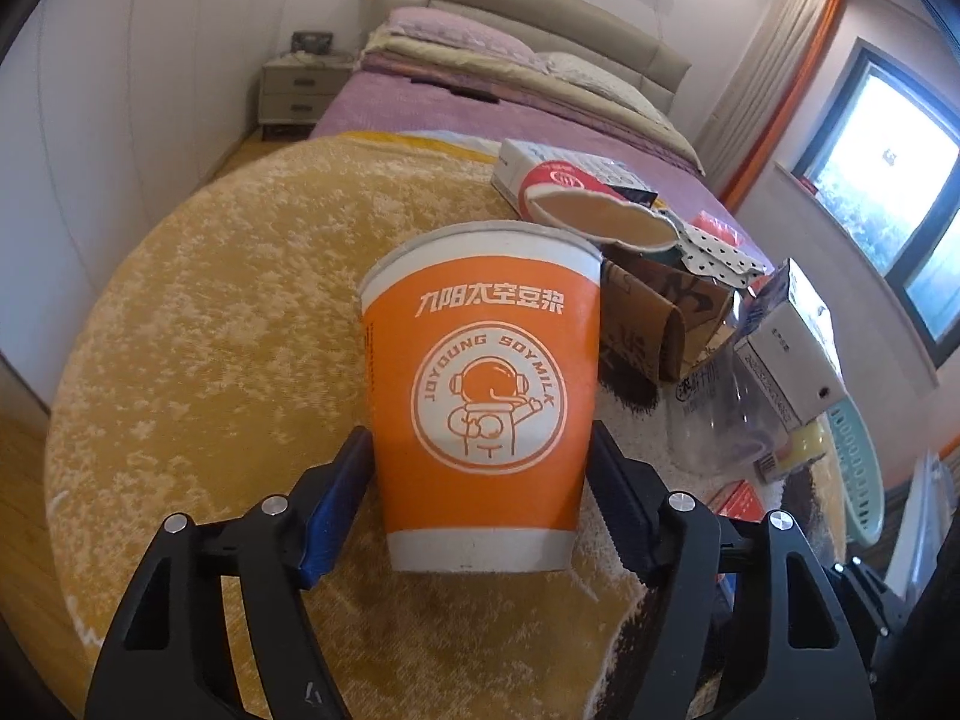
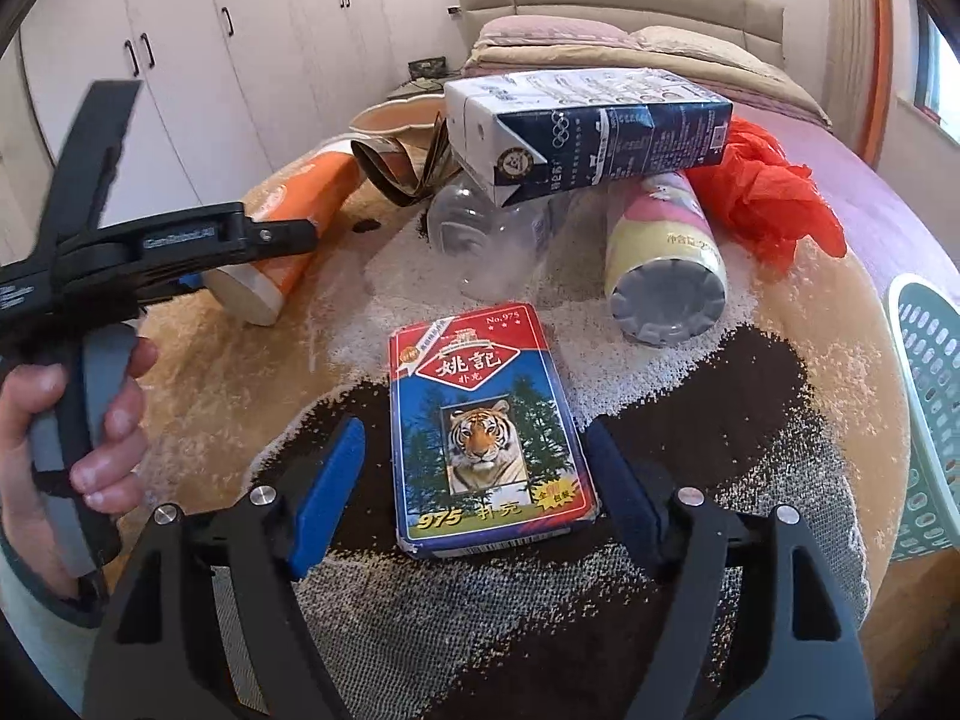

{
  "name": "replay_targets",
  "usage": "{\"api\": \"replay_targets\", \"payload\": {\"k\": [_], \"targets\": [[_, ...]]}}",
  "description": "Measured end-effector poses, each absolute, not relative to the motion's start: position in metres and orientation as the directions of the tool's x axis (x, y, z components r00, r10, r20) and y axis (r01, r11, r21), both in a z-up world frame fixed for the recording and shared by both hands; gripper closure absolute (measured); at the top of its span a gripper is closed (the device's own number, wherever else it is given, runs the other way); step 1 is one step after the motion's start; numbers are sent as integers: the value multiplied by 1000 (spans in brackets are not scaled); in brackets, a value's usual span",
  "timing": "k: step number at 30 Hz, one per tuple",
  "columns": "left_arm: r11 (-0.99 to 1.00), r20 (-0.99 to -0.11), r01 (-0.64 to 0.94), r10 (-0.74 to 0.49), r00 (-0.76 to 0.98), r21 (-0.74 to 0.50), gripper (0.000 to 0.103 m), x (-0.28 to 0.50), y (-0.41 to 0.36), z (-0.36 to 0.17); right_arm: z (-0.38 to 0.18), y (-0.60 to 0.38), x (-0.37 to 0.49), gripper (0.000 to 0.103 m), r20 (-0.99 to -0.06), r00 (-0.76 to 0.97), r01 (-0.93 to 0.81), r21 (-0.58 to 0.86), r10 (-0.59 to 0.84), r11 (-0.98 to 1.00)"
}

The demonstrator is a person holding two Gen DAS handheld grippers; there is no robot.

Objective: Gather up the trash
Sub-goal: 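Carry the orange cup and tiger pack to the blue basket and release both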

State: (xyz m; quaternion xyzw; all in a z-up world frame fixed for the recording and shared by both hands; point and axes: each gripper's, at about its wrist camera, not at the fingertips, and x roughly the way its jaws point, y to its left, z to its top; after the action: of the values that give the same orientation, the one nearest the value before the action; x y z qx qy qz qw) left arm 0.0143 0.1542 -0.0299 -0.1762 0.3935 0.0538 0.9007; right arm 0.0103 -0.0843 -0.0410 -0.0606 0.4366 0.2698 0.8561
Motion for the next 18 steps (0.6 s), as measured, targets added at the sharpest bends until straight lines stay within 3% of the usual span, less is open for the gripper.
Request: {"api": "replay_targets", "payload": {"k": [1, 2, 10, 18], "targets": [[933, -718, -239, -30, 695, -270, 35, 10, 155, -28, -43, -83, 9, 44, -782, 469, -519, 131, 410, 845], [932, -708, -242, -21, 706, -270, 35, 5, 155, -23, -44, -82, 8, 44, -784, 466, -525, 127, 409, 842], [943, -595, -178, -26, 803, -282, 35, -29, 137, 32, -7, -97, -17, 45, -708, 532, -569, 106, 463, 815], [968, -521, -9, -126, 844, -250, 35, -6, 59, 72, 53, -174, -7, 45, -590, 716, -414, 70, 372, 908]]}}
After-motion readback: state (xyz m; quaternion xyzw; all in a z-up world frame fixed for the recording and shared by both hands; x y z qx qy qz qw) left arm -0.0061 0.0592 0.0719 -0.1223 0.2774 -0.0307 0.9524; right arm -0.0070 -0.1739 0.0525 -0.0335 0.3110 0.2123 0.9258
